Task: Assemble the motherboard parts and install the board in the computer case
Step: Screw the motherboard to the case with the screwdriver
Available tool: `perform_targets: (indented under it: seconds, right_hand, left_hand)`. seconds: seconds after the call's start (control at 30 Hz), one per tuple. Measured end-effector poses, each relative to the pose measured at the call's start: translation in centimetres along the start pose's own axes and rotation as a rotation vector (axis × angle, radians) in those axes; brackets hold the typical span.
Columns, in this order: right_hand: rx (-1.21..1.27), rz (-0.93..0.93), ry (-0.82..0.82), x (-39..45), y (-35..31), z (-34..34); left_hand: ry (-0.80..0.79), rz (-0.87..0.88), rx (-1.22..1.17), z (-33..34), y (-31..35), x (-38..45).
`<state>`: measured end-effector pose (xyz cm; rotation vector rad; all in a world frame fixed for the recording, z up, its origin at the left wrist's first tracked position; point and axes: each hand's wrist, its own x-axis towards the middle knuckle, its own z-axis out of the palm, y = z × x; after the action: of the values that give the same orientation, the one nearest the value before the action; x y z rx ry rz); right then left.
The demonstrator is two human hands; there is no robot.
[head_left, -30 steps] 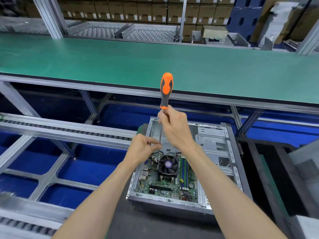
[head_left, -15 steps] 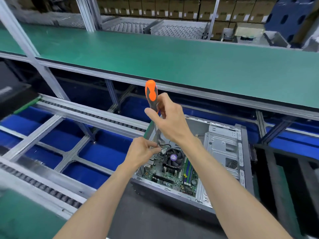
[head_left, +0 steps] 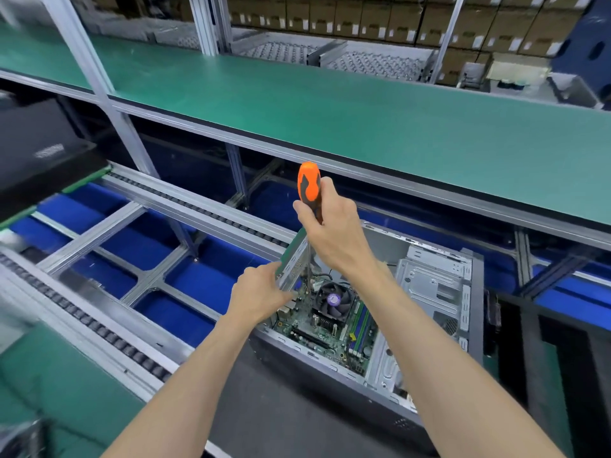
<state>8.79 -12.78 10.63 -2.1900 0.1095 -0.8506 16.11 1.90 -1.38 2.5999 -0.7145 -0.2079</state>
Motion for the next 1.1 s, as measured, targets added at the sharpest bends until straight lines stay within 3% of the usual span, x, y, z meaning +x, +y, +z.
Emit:
perform_targets:
  seconds: [0.13, 0.4, 0.77, 0.93, 1.1]
  right_hand:
    - [0.009, 0.012, 0.003, 0.0, 0.2, -0.2]
    - [0.019, 0.059, 0.026, 0.5, 0.4, -1.1]
    - [0.032, 0.107, 0.083, 0.8, 1.2, -1.7]
    - [0.021, 0.115, 0.093, 1.0, 2.0, -1.2]
    - [0.007, 0.138, 0.093, 1.2, 2.8, -0.1]
  left_hand:
    - [-0.104, -0.007, 0.134, 0.0, 0.1, 0.7]
    - [-0.214, 0.084, -0.135, -0.2, -0.4, 2.9]
    - [-0.424, 0.206, -0.172, -1.8, -1.4, 8.0]
    - [-0.515, 0.247, -0.123, -2.9, -0.9, 10.6]
    - [-0.483, 0.34, 0.01, -4.2, 1.9, 13.2]
